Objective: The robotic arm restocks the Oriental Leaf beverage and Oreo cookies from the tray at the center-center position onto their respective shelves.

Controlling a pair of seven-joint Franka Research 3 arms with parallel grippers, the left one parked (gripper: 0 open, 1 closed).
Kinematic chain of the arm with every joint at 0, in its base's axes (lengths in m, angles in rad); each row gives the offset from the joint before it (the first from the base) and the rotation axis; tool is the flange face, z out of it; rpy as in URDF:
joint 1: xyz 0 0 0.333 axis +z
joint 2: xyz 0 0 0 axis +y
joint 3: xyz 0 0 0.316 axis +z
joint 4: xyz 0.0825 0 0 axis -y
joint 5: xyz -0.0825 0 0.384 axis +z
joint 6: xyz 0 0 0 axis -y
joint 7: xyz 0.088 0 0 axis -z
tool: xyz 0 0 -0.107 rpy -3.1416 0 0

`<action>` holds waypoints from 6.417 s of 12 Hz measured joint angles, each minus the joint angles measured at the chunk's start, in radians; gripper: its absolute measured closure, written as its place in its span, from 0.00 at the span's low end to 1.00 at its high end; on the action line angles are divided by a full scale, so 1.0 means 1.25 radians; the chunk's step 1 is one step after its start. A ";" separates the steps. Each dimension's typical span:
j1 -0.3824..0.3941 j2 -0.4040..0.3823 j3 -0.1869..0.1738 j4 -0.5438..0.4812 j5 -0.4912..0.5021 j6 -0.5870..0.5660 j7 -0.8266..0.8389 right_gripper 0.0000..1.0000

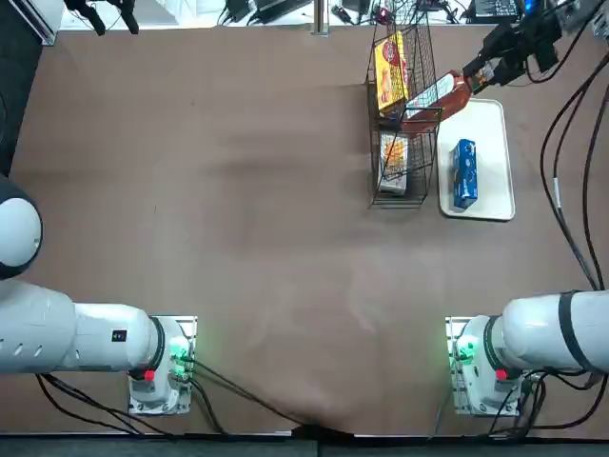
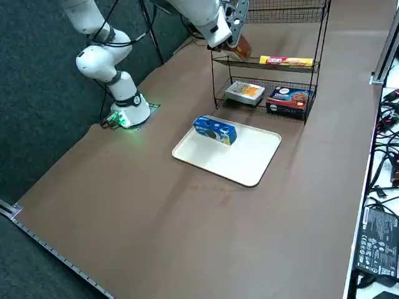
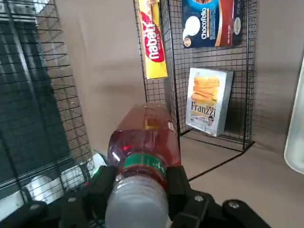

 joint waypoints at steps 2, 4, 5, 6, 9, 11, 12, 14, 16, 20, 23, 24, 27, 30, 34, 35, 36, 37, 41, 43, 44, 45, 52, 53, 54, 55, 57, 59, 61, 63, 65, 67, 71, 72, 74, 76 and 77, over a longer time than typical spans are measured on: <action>0.021 -0.008 0.000 -0.029 0.002 0.040 0.004 0.42; 0.041 -0.013 0.001 -0.047 0.005 0.067 0.010 0.42; 0.050 -0.015 0.001 -0.054 0.006 0.080 0.013 0.42; 0.070 -0.017 0.001 -0.068 0.009 0.109 0.025 0.42; 0.095 -0.018 0.001 -0.088 0.024 0.144 0.035 0.42; 0.103 -0.018 0.001 -0.103 0.037 0.164 0.036 0.42; 0.109 -0.018 0.001 -0.110 0.039 0.176 0.036 0.42; 0.119 -0.016 0.001 -0.118 0.044 0.188 0.036 0.42; 0.123 -0.013 0.001 -0.119 0.046 0.189 0.036 0.39; 0.124 -0.011 0.000 -0.115 0.054 0.188 0.036 0.00; 0.121 -0.011 -0.005 -0.113 0.054 0.188 0.035 0.00; 0.120 -0.011 -0.009 -0.113 0.050 0.188 0.034 0.00; 0.093 -0.011 -0.017 -0.109 0.031 0.186 0.031 0.00; 0.074 -0.010 -0.018 -0.109 0.005 0.185 0.031 0.00; 0.043 -0.001 -0.019 -0.076 -0.090 0.186 0.031 0.00; 0.032 0.005 -0.020 -0.065 -0.112 0.186 0.031 0.00; 0.023 0.012 -0.021 -0.057 -0.137 0.186 0.031 0.00; 0.015 0.022 -0.021 -0.052 -0.160 0.188 0.031 0.00; 0.010 0.087 -0.021 -0.047 -0.210 0.231 0.031 0.00; 0.011 0.129 -0.021 -0.046 -0.241 0.250 0.031 0.00; 0.011 0.168 -0.021 -0.047 -0.272 0.274 0.031 0.00; 0.011 0.183 -0.022 -0.049 -0.282 0.289 0.034 0.00; 0.037 0.221 -0.021 -0.122 -0.402 0.447 0.130 0.00; 0.043 0.222 -0.021 -0.140 -0.411 0.473 0.134 0.00; 0.047 0.223 -0.021 -0.155 -0.415 0.494 0.136 0.00; 0.049 0.225 -0.021 -0.166 -0.417 0.505 0.137 0.00; 0.050 0.230 -0.021 -0.175 -0.419 0.513 0.137 0.00; 0.050 0.236 -0.021 -0.178 -0.419 0.519 0.137 0.00; 0.050 0.243 -0.021 -0.184 -0.420 0.531 0.137 0.00; 0.062 0.255 -0.020 -0.187 -0.420 0.543 0.151 0.00; 0.078 0.257 -0.019 -0.187 -0.420 0.545 0.166 0.00; 0.087 0.258 -0.018 -0.188 -0.420 0.546 0.176 0.00; 0.087 0.266 -0.019 -0.196 -0.420 0.547 0.177 0.00; 0.087 0.268 -0.019 -0.199 -0.422 0.549 0.177 0.00; 0.087 0.273 -0.020 -0.206 -0.437 0.559 0.177 0.00; 0.087 0.280 -0.020 -0.211 -0.449 0.567 0.177 0.00; 0.087 0.284 -0.020 -0.211 -0.458 0.568 0.177 0.01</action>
